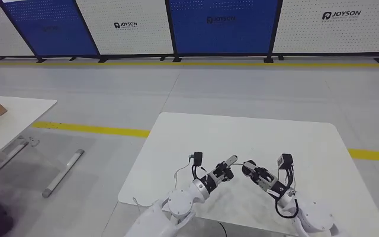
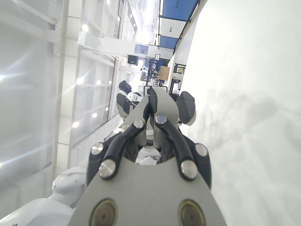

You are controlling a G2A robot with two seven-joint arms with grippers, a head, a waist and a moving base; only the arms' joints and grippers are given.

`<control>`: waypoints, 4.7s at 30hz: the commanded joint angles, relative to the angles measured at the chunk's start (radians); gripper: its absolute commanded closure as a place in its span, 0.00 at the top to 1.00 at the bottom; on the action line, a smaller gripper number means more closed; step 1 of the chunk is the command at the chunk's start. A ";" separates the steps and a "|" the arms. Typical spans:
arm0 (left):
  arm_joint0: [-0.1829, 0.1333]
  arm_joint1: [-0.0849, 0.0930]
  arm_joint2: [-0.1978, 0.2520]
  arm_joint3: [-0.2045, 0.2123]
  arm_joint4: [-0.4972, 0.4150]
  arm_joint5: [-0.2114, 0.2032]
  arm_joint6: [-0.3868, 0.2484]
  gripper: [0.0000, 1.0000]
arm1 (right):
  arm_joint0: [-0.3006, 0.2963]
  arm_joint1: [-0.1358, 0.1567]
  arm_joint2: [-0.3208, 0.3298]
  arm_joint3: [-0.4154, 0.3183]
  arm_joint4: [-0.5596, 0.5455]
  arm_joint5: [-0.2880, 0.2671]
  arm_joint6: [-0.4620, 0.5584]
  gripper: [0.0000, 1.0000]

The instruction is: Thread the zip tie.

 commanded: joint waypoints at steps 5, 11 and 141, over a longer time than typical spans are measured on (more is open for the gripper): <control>0.000 0.000 0.000 0.000 0.000 0.000 0.000 1.00 | 0.000 0.000 0.000 0.000 0.000 0.000 0.000 0.00; -0.008 -0.007 0.015 0.013 -0.005 -0.031 0.011 1.00 | 0.000 0.000 0.000 0.000 0.000 0.000 0.000 0.00; 0.300 0.027 -0.373 -0.545 0.007 -0.226 -0.067 0.00 | -0.142 0.023 0.201 -0.084 0.123 -0.027 0.052 1.00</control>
